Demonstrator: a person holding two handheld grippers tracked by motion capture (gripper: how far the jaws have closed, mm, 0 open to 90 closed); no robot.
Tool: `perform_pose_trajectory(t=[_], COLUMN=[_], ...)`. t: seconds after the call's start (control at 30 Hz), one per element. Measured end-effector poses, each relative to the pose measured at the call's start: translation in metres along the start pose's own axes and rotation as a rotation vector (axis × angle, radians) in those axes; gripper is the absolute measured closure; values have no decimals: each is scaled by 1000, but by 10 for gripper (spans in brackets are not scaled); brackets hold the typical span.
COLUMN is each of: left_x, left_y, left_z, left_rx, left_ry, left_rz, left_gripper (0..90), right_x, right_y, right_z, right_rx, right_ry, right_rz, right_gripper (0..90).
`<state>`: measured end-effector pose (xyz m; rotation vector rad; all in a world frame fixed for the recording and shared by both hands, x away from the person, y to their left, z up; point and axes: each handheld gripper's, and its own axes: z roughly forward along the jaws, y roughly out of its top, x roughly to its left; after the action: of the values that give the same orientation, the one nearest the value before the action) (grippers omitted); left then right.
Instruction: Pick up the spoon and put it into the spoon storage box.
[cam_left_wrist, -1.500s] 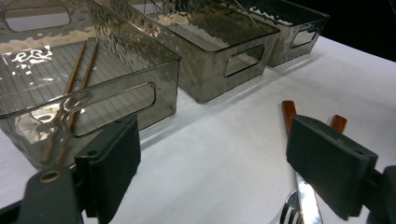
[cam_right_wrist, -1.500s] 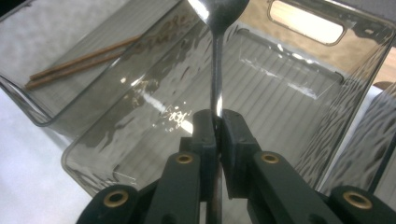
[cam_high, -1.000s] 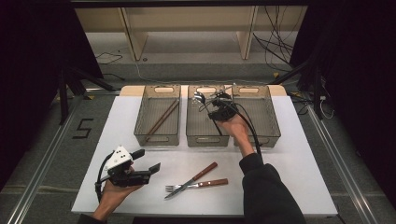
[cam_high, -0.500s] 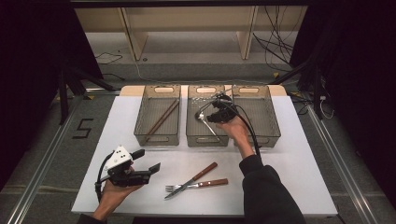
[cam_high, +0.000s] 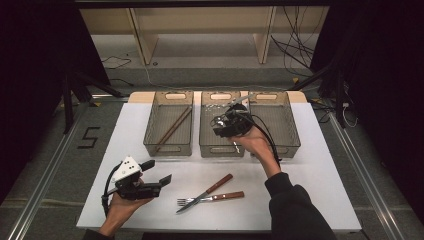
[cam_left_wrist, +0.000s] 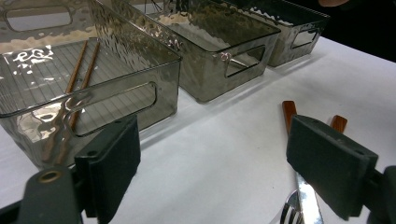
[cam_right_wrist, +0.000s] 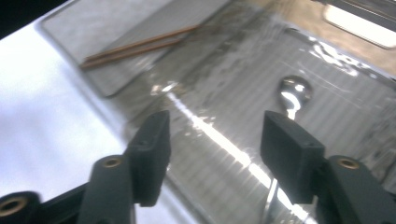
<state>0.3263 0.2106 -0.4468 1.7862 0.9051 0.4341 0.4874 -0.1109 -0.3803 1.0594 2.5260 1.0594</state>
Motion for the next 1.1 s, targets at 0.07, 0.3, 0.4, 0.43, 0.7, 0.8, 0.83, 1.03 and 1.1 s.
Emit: perform_pose_trajectory(t=[0.07, 0.3, 0.4, 0.43, 0.7, 0.8, 0.83, 1.03, 1.1], left_x=[0, 0, 0, 0, -1, -1, -1, -1, -1], left_y=[0, 0, 0, 0, 0, 1, 1, 1, 1], left_z=[0, 0, 0, 0, 0, 0, 0, 1, 1], left_rx=[0, -3, -1, -2, -5, -6, -6, -6, -6], left_ry=[0, 1, 0, 0, 2, 1, 0, 2, 2], left_rz=[1, 2, 2, 2, 1, 3, 3, 1, 1], left_gripper=[173, 172, 172, 172, 171, 171, 171, 171, 171], right_x=[10, 26, 33, 34, 42, 45, 45, 50, 51], right_y=[-2, -10, -15, -16, -25, -29, -30, -35, -36], right_z=[-8, -17, -20, -20, -20, -20, -20, -19, -18], right_rx=[3, 18, 26, 27, 61, 69, 76, 99, 109], right_ry=[19, 64, 82, 90, 112, 120, 121, 137, 142], right_rz=[-62, -141, -179, -190, -242, -249, -258, -290, -301], right_gripper=[383, 349, 327, 324, 302, 288, 284, 270, 269])
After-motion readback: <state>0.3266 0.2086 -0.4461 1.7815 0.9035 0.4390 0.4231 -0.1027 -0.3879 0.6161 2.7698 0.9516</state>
